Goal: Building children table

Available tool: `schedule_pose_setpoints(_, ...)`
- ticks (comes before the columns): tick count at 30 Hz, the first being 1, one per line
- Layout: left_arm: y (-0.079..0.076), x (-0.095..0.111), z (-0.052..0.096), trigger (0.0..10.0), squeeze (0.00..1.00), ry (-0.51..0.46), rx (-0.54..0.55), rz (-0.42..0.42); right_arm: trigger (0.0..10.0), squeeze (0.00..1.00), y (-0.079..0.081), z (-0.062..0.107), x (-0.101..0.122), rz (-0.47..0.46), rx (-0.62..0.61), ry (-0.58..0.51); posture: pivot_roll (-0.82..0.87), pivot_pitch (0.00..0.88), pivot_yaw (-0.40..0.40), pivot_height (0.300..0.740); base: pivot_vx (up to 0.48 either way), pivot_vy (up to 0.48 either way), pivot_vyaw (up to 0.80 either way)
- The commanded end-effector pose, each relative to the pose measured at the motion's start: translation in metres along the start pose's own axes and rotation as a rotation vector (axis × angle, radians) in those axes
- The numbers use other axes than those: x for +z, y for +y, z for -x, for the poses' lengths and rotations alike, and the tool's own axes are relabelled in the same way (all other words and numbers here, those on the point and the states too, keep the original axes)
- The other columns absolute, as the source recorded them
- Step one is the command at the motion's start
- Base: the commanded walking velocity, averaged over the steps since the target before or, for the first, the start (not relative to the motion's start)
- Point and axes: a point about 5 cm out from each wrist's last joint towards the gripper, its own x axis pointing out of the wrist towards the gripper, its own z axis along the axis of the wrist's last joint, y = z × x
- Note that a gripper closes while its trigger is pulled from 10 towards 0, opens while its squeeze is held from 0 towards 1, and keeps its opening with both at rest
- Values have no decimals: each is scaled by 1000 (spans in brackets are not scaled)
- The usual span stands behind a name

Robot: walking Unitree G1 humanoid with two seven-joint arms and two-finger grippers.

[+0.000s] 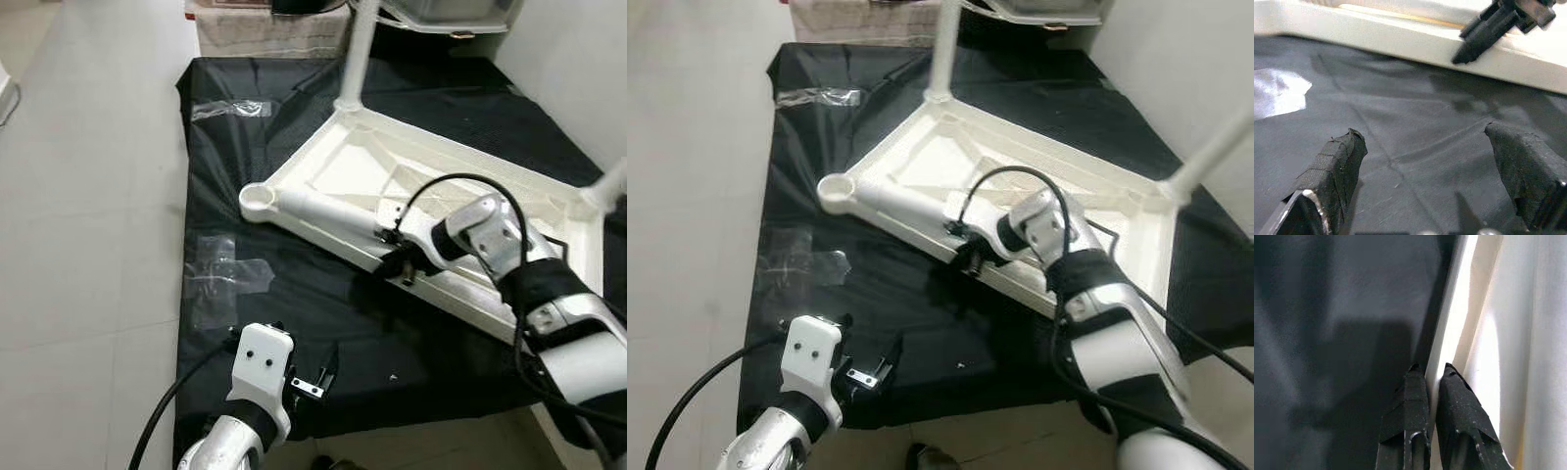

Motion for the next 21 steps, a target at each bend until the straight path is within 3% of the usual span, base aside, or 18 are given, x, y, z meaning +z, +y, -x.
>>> schedule_pose_setpoints(1,-3,-5,1,10000,0,20,-7,18,0,0,27,-27,-9,96,262,52,21,250,-102,740,0,0,0)
schedule_pose_setpoints(14,-2,-5,0,10000,0,19,-7,16,0,0,35,-19,-22,366,338,90,21,242,-102,740,0,0,0)
schedule_pose_setpoints(18,-2,-5,0,10000,0,20,-8,16,0,0,36,-19,-22,394,342,91,24,240,-103,740,0,0,0)
schedule_pose_setpoints(21,-2,-6,0,10000,0,21,-8,17,0,0,35,-15,-22,493,357,106,26,236,-103,740,0,0,0)
